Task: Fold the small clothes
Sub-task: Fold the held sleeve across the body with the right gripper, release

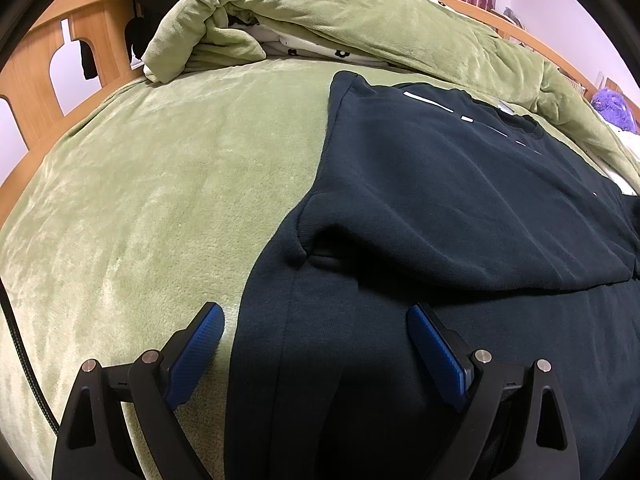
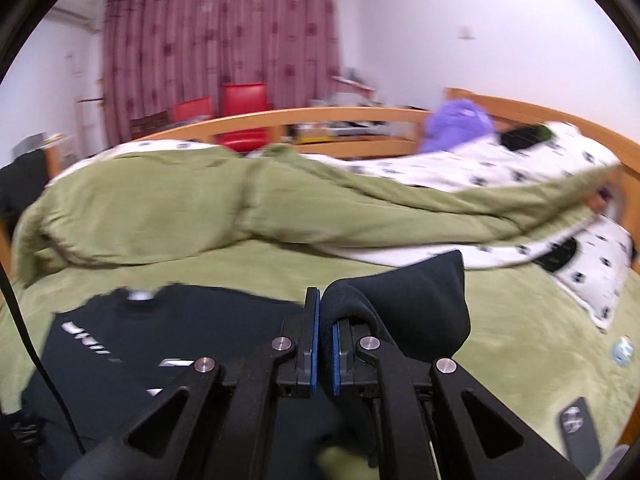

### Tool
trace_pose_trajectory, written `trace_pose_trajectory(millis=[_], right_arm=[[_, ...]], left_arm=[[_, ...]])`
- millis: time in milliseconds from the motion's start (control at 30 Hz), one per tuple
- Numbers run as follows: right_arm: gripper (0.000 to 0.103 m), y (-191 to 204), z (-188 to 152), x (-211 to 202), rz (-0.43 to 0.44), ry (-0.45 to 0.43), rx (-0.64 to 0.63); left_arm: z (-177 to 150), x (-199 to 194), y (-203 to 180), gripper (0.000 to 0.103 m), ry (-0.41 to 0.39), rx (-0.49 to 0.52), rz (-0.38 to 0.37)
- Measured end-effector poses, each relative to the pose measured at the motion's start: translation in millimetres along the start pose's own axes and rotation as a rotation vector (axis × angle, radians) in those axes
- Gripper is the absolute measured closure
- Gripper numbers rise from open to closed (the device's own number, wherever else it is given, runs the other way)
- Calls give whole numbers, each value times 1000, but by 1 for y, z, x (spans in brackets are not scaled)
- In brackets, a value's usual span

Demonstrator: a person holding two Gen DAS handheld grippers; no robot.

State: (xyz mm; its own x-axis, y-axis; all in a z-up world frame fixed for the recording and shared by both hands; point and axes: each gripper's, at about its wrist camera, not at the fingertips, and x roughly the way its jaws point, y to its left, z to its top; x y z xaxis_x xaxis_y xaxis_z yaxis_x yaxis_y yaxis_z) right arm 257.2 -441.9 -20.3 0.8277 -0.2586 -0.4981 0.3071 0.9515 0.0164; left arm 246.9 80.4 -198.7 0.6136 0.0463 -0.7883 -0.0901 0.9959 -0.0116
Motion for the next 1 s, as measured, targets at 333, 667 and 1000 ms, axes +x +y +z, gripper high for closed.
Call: trace_pose_trajectory(millis=[333,667,1000], right_arm=[[98,191,-32,17,276,109,-145],[80,268,-131,68,357,427,-326],[51,151,-116,3,307,304,-201]], left_arm=[[0,0,1,9,1,-6,-5],[0,0,1,9,1,-13,-13],[9,-36,14,10,-38,-98,-115]])
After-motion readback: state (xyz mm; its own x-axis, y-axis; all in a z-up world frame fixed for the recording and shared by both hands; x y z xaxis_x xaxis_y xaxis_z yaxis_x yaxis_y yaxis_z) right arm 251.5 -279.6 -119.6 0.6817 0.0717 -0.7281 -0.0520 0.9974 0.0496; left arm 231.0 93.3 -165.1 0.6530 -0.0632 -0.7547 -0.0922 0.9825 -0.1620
